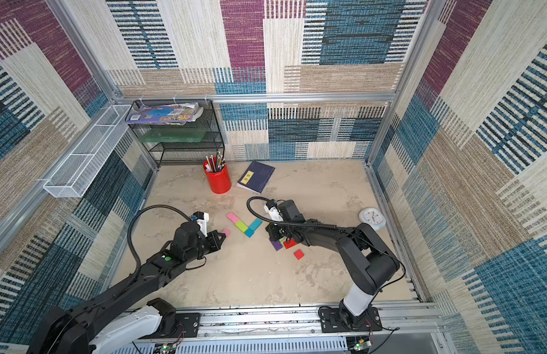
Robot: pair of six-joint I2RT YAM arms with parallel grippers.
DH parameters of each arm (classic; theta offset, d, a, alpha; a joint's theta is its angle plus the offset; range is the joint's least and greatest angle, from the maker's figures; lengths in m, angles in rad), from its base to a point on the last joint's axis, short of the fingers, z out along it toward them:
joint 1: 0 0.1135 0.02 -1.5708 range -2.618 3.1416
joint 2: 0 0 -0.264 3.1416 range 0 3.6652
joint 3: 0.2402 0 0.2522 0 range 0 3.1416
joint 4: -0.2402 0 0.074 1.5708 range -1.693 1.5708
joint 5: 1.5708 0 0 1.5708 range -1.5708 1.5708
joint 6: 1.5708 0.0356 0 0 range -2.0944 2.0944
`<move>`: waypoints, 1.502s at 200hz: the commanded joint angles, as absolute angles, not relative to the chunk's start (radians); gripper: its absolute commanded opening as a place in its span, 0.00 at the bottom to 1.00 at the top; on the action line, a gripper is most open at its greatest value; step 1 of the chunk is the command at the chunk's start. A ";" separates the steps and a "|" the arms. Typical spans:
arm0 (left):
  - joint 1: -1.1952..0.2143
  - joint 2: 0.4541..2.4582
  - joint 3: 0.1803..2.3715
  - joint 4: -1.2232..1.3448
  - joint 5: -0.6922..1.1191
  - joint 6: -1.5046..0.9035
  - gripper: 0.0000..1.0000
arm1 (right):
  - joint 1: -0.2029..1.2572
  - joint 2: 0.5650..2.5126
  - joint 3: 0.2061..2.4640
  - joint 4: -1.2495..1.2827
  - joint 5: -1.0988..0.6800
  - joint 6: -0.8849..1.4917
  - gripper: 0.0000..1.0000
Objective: Assemble the letter v with building blocks
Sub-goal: Assemble the building block at the center of the board, then adjust the building block at the center of the board.
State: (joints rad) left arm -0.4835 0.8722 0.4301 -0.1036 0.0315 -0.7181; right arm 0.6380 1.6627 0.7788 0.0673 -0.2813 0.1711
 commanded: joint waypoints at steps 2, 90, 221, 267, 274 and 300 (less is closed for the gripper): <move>-0.468 0.789 0.393 -0.268 -0.049 -0.666 0.01 | 0.660 1.681 0.752 0.233 -0.309 0.270 0.00; -0.408 0.756 0.342 -0.295 0.023 -0.703 0.01 | 0.724 1.852 0.836 0.319 -0.345 0.357 0.00; -0.376 0.800 0.341 -0.258 0.051 -0.700 0.01 | 0.719 1.919 0.876 0.290 -0.349 0.348 0.00; -0.374 0.802 0.341 -0.252 0.054 -0.701 0.01 | 0.718 1.917 0.880 0.284 -0.344 0.345 0.00; -0.372 0.804 0.341 -0.250 0.055 -0.700 0.01 | 0.718 1.919 0.883 0.281 -0.342 0.344 0.00; -0.371 0.802 0.344 -0.252 0.059 -0.700 0.01 | 0.717 1.913 0.885 0.275 -0.341 0.341 0.00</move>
State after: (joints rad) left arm -0.3733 0.8040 0.3374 -0.2737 0.0555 -0.7044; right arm 0.7177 1.9129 0.8806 0.2943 -0.3573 0.3496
